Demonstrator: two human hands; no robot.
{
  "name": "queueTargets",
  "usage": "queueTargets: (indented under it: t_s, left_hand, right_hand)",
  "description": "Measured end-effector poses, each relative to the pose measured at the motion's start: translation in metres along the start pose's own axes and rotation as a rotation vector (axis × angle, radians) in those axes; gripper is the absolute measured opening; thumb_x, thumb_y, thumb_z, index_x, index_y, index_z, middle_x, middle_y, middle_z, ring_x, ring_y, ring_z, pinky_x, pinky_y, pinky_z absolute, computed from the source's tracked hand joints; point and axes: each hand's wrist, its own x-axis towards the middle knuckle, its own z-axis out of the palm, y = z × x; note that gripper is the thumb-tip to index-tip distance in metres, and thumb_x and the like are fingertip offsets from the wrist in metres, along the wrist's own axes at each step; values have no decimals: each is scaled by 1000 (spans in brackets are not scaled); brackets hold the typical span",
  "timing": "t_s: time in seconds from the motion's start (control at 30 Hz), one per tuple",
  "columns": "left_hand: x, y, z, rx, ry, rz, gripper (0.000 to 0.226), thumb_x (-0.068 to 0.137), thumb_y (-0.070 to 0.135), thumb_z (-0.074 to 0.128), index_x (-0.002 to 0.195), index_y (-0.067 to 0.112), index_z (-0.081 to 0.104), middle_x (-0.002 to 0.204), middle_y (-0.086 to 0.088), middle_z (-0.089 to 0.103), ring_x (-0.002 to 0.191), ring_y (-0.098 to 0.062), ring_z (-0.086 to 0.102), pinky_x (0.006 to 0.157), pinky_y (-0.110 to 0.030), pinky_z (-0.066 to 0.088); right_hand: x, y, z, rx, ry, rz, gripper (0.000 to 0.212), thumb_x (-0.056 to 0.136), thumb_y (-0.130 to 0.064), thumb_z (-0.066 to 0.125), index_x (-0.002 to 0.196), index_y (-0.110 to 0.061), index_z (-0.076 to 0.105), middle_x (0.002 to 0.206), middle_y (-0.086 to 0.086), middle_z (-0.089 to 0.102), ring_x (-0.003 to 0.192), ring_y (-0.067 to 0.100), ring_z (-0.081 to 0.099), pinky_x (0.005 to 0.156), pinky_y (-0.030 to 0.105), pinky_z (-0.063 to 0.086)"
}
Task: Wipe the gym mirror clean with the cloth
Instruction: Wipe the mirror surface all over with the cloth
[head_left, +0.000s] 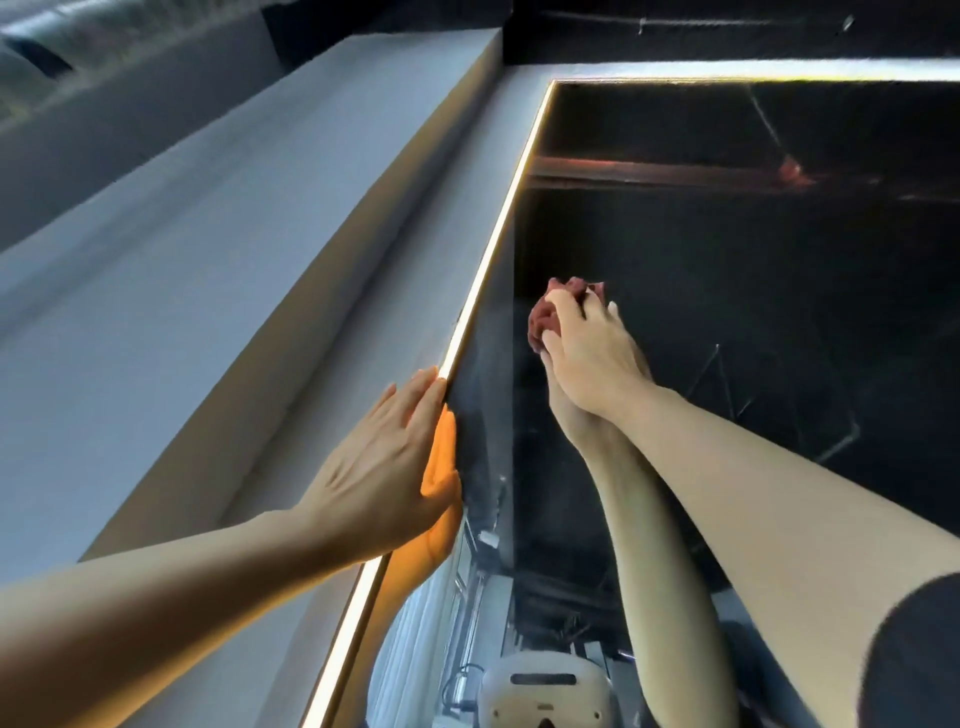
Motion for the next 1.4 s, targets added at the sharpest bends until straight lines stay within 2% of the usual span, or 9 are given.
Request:
queueTargets:
  t_s: [0.1,0.3,0.57,0.77,0.93,1.07,1.23,1.37,1.4]
  left_hand:
    - [-4,9,-2,-36,18,-13,99,93,47,63,159,21,-7,168,2,-5,150,-10,-7,119,-26,2]
    - [-25,26,-5,-149,124,-211,113,81,37,81,159,20,1,167,0,3,153,-23,12,122,-42,26]
    - [-135,63,6,-308,77,-428,96,89,17,71,158,22,5,167,1,7,153,-20,11,123,-37,16]
    - [-142,60,9,-204,-79,-417,98,93,28,67,158,24,-6,167,4,-8,154,-21,1,124,-46,18]
    - [-142,64,11,-262,-37,-479,81,96,20,62,159,17,12,166,-6,12,151,-30,18,120,-55,27]
    - [-141,65,13,-219,-56,-418,77,97,25,61,158,15,16,166,-7,16,151,-32,20,119,-56,27]
    - [-113,84,8,-192,-66,-273,76,97,21,58,159,13,13,167,-7,13,151,-28,17,121,-41,22]
    - [-88,85,-2,-179,-116,-205,68,102,28,47,159,16,12,167,-2,9,153,-24,11,125,-37,11]
    - [-83,86,-4,-184,-114,-191,65,102,31,44,158,15,16,166,-3,14,152,-24,15,123,-36,11]
  right_hand:
    - [14,-39,15,39,-85,-109,44,107,-31,39,149,-22,30,156,16,30,147,39,25,114,51,38]
    - [-28,-54,20,83,-109,-341,40,107,-33,42,145,-23,34,149,12,41,140,35,38,109,49,44]
    - [-192,-51,-6,152,-307,-780,41,99,-34,51,139,-24,43,148,14,47,132,36,50,103,47,48]
    - [-122,-18,-19,43,-167,-159,44,106,-34,38,149,-25,30,160,13,29,148,44,22,115,53,33]
    - [-202,-45,-11,90,-315,-776,42,99,-33,55,139,-25,44,151,15,43,134,42,46,100,54,49]
    - [-158,2,-29,60,-112,-75,42,103,-28,49,142,-20,40,155,18,38,141,50,35,113,59,36]
    - [-208,-12,-13,43,-244,-716,42,98,-31,51,138,-23,44,151,19,43,135,43,47,109,57,43]
    - [-162,41,-28,-5,46,117,40,100,-30,48,138,-20,38,148,22,44,133,50,44,104,59,45]
    - [-164,36,-26,-6,96,158,40,100,-27,49,138,-16,41,146,25,46,132,51,45,105,61,45]
